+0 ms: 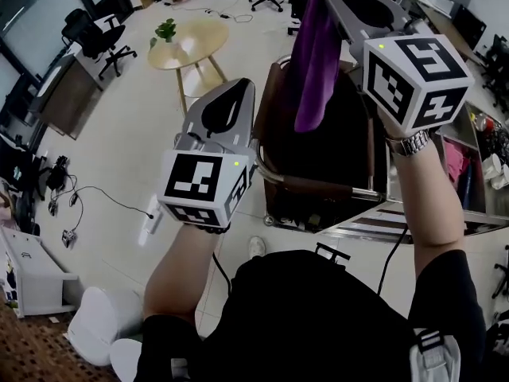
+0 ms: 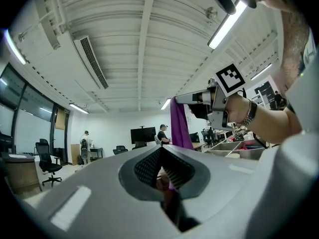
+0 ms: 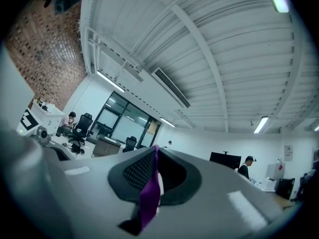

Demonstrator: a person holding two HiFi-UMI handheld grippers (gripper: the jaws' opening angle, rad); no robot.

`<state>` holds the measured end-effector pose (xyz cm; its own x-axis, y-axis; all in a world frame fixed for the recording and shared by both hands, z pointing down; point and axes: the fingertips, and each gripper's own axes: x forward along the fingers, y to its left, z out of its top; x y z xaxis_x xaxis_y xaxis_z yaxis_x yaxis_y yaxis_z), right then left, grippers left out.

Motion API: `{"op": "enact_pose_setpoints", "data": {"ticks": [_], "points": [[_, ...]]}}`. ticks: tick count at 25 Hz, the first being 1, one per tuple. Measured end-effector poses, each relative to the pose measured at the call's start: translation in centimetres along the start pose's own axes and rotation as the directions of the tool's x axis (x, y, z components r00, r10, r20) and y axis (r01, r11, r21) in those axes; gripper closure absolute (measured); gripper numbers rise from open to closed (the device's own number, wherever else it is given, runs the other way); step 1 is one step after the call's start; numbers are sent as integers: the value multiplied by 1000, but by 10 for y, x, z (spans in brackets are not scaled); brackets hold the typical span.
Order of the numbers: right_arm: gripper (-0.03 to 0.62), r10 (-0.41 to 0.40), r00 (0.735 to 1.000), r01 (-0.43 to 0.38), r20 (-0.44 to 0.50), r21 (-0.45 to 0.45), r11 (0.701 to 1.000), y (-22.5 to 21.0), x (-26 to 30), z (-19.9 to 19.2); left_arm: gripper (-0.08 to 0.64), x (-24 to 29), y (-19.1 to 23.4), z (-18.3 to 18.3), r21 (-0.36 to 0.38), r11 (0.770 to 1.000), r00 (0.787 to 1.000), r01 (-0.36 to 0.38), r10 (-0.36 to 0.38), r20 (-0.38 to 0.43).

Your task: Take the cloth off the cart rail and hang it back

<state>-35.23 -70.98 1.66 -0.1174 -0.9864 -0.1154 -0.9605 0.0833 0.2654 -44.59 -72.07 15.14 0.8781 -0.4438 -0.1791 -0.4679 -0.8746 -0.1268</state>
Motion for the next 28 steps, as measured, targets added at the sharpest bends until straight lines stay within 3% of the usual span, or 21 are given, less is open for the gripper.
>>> {"op": "enact_pose_setpoints", "data": {"ticks": [6,15,22,28], "points": [[578,-27,991,31,-132,27,999,-25,73,-41,557,43,51,-9,-45,998,998,51,-52,-32],[577,-13,959,25,-282,39,999,-23,152,-113,557,69,102,-34,-90,992,994,91,-96,-50],[577,55,932,-41,-357,46,998,14,214,-159,557,70,151,-59,-123,989,994,87,-95,-61],[577,131,881,-116,-455,61,991,34,253,-208,557,75,174,-78,-160,984,992,82,-96,-83]]}}
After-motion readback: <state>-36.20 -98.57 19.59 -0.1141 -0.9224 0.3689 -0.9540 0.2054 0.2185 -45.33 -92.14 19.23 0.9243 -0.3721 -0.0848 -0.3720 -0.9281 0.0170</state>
